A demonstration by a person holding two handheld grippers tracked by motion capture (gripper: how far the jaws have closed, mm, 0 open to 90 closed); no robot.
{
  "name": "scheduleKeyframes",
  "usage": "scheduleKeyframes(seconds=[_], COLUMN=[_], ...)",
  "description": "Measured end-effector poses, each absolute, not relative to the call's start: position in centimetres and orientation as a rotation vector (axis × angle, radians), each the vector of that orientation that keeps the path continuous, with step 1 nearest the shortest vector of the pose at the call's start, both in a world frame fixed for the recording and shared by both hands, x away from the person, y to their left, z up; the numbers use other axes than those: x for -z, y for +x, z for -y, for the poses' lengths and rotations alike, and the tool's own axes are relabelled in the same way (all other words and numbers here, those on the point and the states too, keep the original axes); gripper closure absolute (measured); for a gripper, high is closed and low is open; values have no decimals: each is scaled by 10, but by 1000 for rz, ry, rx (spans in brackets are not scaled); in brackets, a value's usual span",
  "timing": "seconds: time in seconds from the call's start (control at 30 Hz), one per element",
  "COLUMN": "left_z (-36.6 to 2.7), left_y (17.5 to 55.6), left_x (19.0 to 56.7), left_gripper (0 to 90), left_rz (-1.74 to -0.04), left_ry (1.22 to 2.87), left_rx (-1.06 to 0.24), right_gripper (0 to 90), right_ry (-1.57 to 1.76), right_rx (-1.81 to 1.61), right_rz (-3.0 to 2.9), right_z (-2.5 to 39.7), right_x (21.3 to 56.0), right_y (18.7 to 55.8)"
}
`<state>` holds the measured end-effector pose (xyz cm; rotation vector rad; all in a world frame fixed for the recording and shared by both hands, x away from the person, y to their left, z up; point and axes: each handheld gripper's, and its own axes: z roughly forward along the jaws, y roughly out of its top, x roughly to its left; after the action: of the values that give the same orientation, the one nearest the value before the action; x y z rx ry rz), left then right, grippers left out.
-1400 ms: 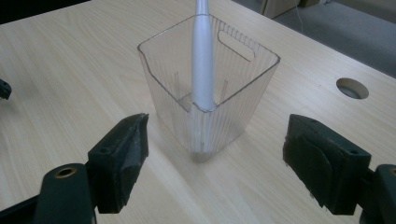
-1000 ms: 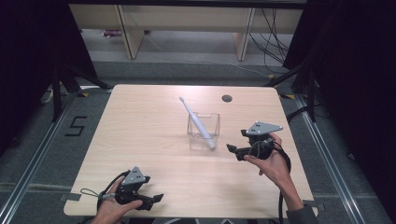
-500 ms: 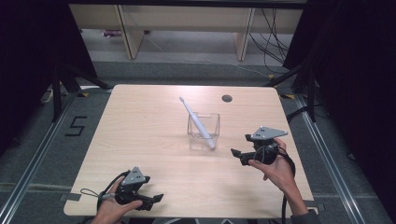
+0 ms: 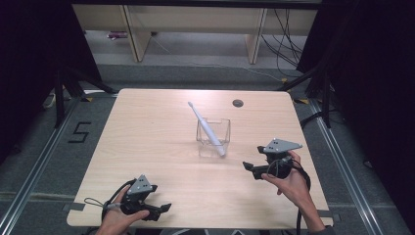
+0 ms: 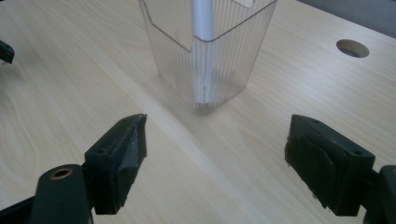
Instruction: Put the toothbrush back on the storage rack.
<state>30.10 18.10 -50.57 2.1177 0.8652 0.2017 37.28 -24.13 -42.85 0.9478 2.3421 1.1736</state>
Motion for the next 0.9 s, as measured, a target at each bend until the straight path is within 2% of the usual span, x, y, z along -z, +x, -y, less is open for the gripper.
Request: scheduleKeyframes(seconds=[0.9], left_z=[-181], left_y=[301], left_x=[506], left_gripper=[149], left_rz=[-864], left_ry=[2118], left_rx=[-203], right_gripper=[211], right_ry=[990], right_rx=[-1162], right_rz=[-2400], right_z=[246], right_x=[449], right_y=[352])
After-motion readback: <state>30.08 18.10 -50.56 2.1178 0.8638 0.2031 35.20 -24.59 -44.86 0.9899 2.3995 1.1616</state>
